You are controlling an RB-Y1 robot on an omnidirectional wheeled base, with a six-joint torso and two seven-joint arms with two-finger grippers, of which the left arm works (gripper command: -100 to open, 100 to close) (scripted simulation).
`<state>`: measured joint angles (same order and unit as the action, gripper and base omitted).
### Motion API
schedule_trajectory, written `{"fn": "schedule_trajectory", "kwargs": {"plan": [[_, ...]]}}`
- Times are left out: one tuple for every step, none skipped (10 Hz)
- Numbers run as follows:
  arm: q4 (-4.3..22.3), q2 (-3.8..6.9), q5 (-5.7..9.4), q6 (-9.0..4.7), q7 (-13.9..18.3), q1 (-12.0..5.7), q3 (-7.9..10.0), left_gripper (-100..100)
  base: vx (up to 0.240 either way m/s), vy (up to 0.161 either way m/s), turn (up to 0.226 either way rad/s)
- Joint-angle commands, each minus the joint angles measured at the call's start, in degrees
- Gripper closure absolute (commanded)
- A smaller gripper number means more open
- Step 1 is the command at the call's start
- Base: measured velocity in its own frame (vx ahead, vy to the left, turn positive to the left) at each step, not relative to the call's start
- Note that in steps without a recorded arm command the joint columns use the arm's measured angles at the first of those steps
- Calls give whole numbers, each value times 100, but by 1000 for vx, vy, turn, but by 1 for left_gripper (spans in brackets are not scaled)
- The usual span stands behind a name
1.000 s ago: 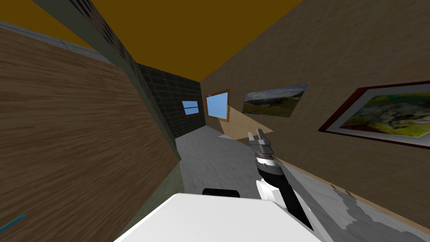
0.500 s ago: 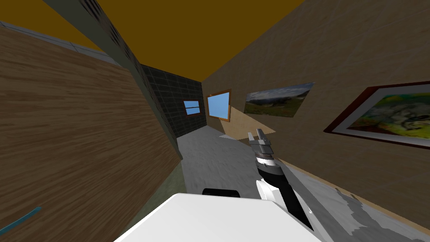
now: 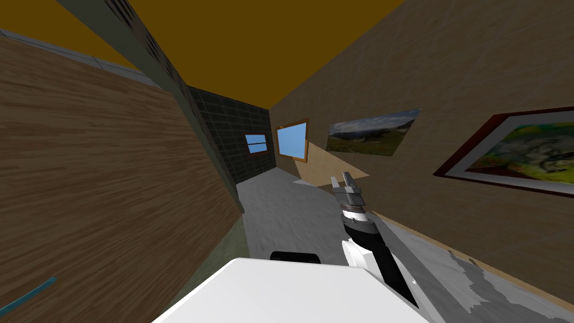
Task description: Push the door open
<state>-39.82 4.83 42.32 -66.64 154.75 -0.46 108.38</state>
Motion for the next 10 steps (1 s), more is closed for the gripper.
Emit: {"fn": "schedule_trajectory", "kwargs": {"plan": [[-11, -8, 0, 0, -3, -1, 2, -100, 0, 0, 0], [-11, -8, 0, 0, -3, -1, 2, -100, 3, -6, -16], [-11, -8, 0, 0, -3, -1, 2, -100, 0, 0, 0], [-11, -8, 0, 0, -3, -1, 2, -100, -3, 4, 12], [-11, -8, 0, 0, -3, -1, 2, -100, 6, -11, -30], [-11, -8, 0, 0, -3, -1, 2, -100, 8, -14, -39], [23, -19, -13, -42, 20, 0, 7, -100, -4, 12, 21], [23, -19, -13, -42, 20, 0, 7, -100, -8, 15, 37], [23, -19, -13, -42, 20, 0, 7, -100, 0, 21, 1], [23, -19, -13, -42, 20, 0, 7, -100, 5, 38, -25]]}}
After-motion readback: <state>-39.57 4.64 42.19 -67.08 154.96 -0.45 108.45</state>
